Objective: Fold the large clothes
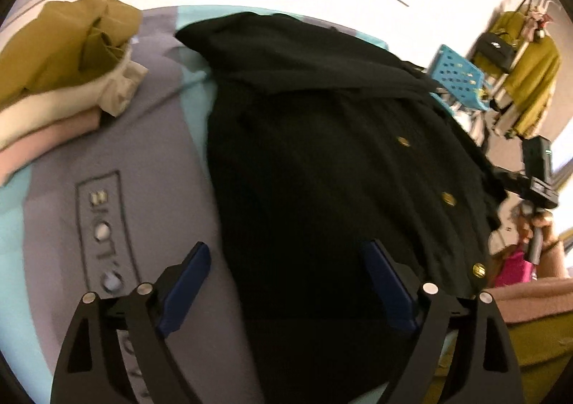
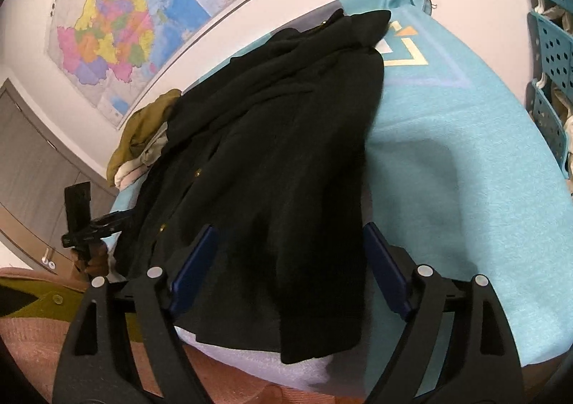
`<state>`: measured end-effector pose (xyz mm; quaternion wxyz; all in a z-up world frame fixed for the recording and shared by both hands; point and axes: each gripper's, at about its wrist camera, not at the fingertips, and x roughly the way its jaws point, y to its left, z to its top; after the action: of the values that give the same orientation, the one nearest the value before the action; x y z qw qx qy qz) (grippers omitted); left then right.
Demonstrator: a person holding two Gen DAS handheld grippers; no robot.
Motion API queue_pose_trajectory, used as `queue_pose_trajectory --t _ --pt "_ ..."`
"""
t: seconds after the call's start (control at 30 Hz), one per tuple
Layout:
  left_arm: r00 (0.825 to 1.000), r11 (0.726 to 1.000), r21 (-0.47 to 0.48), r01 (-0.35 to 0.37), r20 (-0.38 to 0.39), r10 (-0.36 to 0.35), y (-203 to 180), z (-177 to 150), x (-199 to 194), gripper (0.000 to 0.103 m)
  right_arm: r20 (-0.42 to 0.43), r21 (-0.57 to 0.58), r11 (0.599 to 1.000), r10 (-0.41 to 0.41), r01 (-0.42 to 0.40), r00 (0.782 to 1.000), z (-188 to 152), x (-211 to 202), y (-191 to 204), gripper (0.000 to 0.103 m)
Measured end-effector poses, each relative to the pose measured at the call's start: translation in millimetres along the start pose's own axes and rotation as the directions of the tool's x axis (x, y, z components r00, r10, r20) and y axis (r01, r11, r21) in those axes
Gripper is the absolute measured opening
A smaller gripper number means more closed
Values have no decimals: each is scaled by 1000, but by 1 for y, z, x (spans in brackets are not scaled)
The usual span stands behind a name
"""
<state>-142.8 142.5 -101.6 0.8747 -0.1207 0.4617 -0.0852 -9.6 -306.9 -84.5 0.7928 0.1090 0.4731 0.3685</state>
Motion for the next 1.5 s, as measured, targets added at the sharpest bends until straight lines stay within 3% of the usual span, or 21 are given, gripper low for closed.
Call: queue_pose_trajectory --t 0.27,0.43,0.53,0.57,0.6,0.63,0.67,0.7,0.73,0.87,0.97,1.03,1.07,1.2,1.23,1.33,1.4,1.5 --pt "993 996 -4 90 -80 -90 -8 -8 -2 89 0 -8 998 64 -64 998 -3 -2 1 83" --pt "990 993 -18 116 -80 -117 -10 -1 4 94 2 -24 996 81 -81 997 -1 5 3 86" --pt "996 997 8 74 -48 -74 -18 2 11 90 10 -48 996 71 -71 997 0 10 8 85" --pt "999 999 26 29 -35 -28 -22 3 13 77 11 -58 997 51 -50 999 -1 10 9 71" --pt "1000 999 36 -9 -27 10 -26 3 13 64 5 -57 998 40 -40 999 -1 11 9 41" --pt "999 999 34 -34 -23 34 -27 4 13 56 -2 -40 998 48 -48 999 -2 12 6 29" --pt "998 998 24 -50 -23 50 -25 5 13 40 -4 -12 998 65 -65 998 -4 12 2 17" --pt "998 998 11 -61 -30 61 -25 7 14 27 3 2 996 92 -92 996 -6 10 0 13" --pt "997 997 4 -71 -31 72 -24 8 13 23 20 11 993 117 -117 993 -7 5 -1 12" --pt "1000 997 -76 -10 -3 10 -11 16 -7 20 125 19 979 199 -203 972 -9 -31 10 9" --pt "998 992 -121 35 47 -30 -4 20 -31 18 204 -34 977 212 -209 956 -14 -72 30 7" --pt "998 991 -130 44 56 -37 1 19 -40 18 216 -41 976 219 -216 952 -21 -85 35 7" --pt "998 991 -127 48 47 -42 1 19 -38 22 196 -60 980 196 -188 961 -24 -83 37 7" --pt "998 989 -143 24 -58 -33 12 8 -14 44 91 13 991 135 -137 987 -38 -52 16 10" --pt "997 990 -140 -1 -80 -10 13 4 -7 44 81 36 992 121 -124 989 -40 -46 11 11" --pt "999 994 -110 8 -48 -13 11 -2 -11 58 50 64 990 119 -123 992 -44 -35 2 32" --pt "998 994 -109 26 -49 -32 12 -6 -13 72 42 79 987 135 -138 990 -44 -31 -2 61" --pt "998 996 -83 44 -49 -48 7 -7 -11 79 34 57 989 132 -134 991 -45 -25 1 65"
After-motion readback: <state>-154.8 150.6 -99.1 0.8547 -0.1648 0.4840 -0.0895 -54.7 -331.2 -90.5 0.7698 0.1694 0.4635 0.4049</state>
